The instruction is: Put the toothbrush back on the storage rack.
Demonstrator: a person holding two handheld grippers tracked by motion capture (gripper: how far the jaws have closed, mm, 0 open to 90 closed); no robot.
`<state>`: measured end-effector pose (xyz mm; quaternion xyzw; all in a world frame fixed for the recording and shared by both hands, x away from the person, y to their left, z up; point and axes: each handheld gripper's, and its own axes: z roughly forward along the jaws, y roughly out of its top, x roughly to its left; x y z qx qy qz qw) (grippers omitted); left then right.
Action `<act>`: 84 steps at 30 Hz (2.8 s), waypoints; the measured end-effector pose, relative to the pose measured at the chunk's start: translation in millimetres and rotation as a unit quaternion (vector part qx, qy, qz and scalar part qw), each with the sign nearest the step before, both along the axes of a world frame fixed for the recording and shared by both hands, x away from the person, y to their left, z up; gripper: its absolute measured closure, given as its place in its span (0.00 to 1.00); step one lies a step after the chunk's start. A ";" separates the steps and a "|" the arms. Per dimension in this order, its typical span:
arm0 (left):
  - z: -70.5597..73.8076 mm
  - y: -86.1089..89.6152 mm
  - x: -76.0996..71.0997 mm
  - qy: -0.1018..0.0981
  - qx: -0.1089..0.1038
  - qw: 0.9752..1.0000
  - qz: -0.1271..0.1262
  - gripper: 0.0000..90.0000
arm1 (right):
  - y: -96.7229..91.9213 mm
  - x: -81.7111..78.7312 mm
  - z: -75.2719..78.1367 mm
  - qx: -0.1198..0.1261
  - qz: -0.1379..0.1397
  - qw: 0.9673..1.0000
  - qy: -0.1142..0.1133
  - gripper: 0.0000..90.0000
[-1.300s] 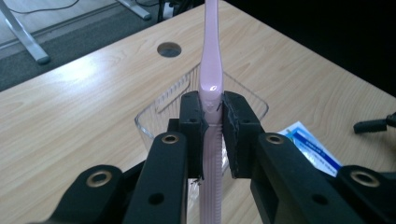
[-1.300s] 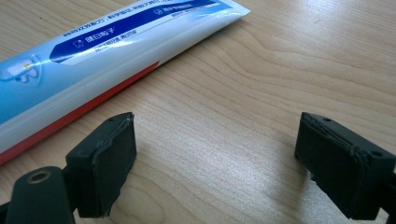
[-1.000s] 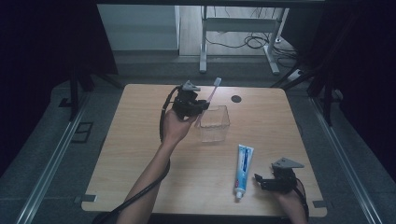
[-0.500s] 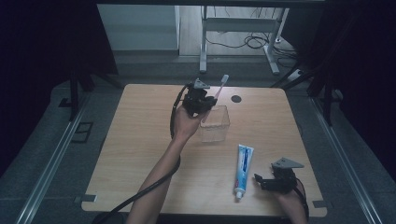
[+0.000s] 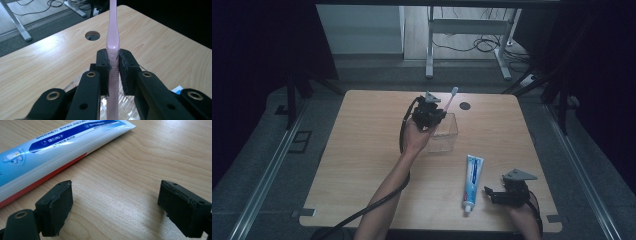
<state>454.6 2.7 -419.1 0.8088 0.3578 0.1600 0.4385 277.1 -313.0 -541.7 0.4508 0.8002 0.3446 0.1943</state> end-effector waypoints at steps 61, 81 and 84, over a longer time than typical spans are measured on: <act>-41.5 -24.4 -6.6 0.024 0.128 0.991 0.000 0.87 | 0.2 -0.1 0.0 0.000 0.002 1.000 0.000 0.14; -32.4 -20.8 -8.7 0.027 0.096 0.995 0.000 0.64 | 0.3 -0.1 0.0 0.000 0.002 1.000 0.000 0.14; -30.4 -19.6 -9.3 0.029 0.089 0.996 -0.002 0.60 | 0.2 -0.1 -0.1 0.000 0.003 1.000 0.000 0.14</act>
